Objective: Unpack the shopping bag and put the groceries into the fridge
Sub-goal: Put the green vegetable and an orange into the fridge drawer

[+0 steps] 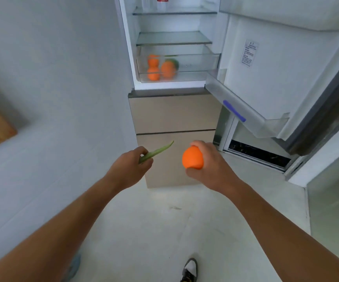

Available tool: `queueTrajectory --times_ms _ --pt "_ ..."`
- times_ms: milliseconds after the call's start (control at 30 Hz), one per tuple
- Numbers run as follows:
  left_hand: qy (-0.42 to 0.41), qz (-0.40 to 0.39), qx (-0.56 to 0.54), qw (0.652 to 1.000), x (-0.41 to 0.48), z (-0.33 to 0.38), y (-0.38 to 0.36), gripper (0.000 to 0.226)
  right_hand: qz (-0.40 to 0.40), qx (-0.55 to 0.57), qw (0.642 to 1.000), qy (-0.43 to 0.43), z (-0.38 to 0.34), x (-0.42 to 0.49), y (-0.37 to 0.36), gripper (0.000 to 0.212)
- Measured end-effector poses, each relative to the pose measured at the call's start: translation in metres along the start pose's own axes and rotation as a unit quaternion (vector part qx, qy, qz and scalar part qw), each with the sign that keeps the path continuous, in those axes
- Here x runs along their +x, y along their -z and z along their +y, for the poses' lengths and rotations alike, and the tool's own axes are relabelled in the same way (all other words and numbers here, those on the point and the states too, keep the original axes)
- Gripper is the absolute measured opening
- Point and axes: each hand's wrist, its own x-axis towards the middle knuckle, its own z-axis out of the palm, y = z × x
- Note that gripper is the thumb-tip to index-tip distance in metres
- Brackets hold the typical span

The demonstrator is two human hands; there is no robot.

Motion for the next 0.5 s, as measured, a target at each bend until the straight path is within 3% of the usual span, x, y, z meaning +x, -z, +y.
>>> queueTrajectory --times_ms 233,500 --pt "-0.004 0.034 0.03 0.999 0.11 0.04 0.031 0.018 0.015 0.007 0.999 0.048 0.012 0.127 0.044 0.074" --pt "-0.021 0.08 0.04 0.996 0.199 0.069 0.06 0.016 0.051 -0.008 0.996 0.072 0.017 0.213 0.083 0.075"
